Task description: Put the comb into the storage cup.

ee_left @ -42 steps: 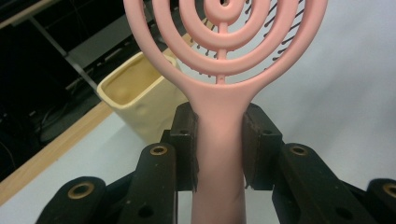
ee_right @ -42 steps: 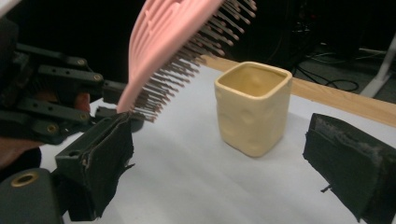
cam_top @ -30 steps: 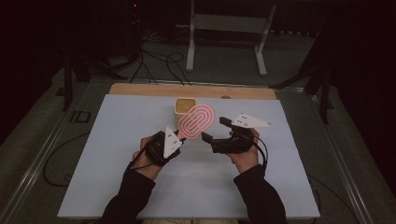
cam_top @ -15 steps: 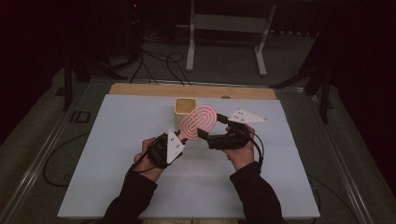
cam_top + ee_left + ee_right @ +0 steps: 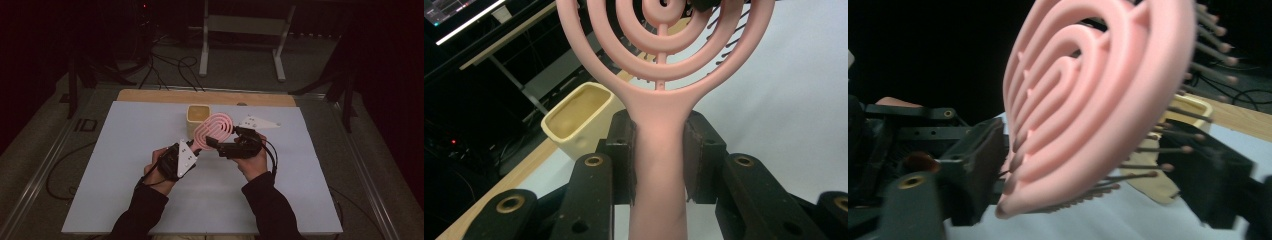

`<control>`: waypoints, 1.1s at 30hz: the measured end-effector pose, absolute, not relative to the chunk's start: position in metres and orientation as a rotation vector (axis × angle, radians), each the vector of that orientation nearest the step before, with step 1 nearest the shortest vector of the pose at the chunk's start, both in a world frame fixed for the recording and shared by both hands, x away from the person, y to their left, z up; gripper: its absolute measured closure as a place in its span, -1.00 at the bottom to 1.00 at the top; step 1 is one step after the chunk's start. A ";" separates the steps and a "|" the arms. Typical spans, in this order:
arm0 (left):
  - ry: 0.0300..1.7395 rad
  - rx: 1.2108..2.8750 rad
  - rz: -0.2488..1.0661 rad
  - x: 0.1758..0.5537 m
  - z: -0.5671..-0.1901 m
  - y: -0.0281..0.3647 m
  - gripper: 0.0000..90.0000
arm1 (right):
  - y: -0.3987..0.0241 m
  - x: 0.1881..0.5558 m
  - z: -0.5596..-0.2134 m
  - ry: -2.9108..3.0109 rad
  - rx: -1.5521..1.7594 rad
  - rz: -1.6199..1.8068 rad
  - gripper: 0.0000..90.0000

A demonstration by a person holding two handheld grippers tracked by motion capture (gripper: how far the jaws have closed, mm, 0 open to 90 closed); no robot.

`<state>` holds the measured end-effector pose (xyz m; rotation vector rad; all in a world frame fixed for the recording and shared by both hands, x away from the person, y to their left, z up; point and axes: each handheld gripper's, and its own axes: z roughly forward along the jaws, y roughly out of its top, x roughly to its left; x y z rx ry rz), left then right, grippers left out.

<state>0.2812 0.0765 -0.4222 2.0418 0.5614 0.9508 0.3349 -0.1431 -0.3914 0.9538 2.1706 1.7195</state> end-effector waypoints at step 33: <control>0.571 2.051 0.863 0.286 -0.430 0.077 0.55 | -0.131 0.334 -0.396 2.236 1.016 1.867 0.40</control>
